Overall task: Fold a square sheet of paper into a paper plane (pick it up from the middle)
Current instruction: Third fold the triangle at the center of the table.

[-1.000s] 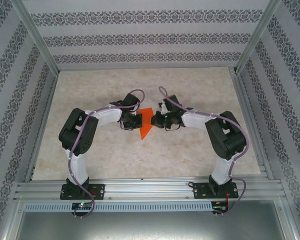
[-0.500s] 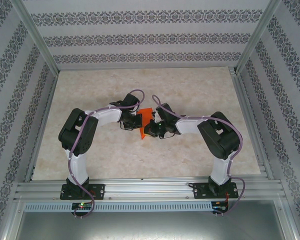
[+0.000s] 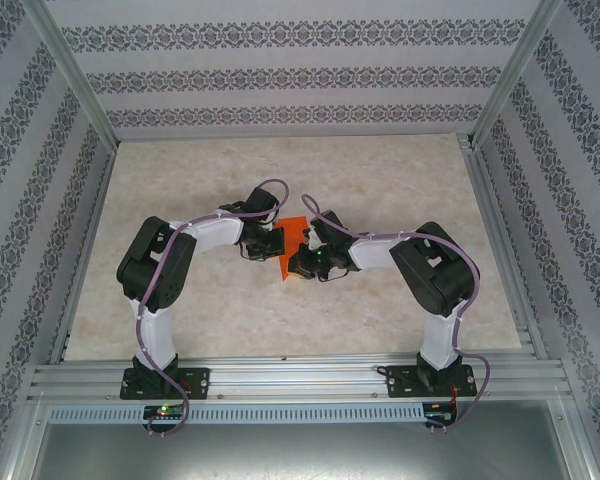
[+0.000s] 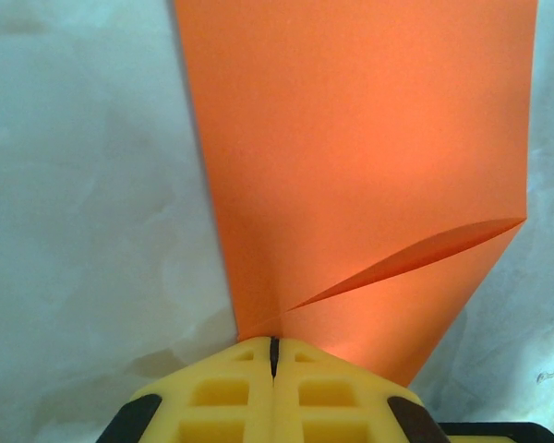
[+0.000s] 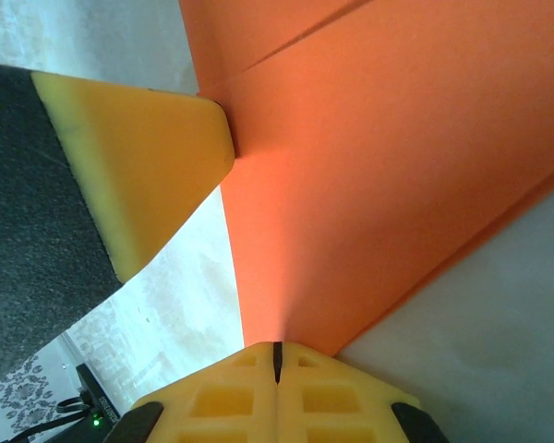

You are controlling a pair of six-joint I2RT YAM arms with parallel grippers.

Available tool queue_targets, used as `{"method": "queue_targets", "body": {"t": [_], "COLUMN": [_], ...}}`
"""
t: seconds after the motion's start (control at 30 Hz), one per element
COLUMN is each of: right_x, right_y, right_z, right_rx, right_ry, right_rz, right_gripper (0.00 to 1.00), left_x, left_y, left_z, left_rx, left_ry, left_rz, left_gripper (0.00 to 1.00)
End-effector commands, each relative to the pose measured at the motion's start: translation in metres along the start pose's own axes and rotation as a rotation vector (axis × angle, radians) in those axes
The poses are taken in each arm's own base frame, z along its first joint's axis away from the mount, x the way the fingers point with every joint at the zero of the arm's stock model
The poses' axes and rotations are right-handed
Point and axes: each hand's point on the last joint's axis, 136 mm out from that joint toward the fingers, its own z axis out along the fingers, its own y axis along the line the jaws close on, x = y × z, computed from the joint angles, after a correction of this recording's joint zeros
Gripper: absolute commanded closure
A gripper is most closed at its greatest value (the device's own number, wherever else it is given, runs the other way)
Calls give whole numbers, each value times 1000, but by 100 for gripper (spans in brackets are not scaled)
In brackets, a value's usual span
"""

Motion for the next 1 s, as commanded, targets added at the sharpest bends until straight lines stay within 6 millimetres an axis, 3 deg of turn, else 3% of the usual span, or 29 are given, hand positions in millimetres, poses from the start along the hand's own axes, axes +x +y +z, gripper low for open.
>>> {"method": "queue_targets", "body": {"t": [0.0, 0.17, 0.4, 0.73, 0.87, 0.97], "right_x": [-14, -52, -72, -66, -60, -57], "right_y": [16, 10, -1, -40, -56, -64], "right_z": [-20, -41, -27, -8, -6, -5], "right_rx": [-41, -4, 44, 123, 156, 168], "right_ry": [-35, -106, -95, -61, -60, -64], "right_rz": [-41, -53, -47, 29, 62, 90], "right_gripper": [100, 100, 100, 100, 100, 100], "left_x": [40, 33, 26, 14, 1, -6], "left_y": [57, 49, 42, 30, 9, -17], "left_z": [27, 25, 22, 16, 3, -14], "left_rx": [-202, -179, -160, -140, -83, -13], "left_ry": [120, 112, 100, 81, 35, -22], "left_rz": [-48, -14, 51, 113, 120, 123], "left_gripper": [100, 100, 100, 100, 100, 93]}}
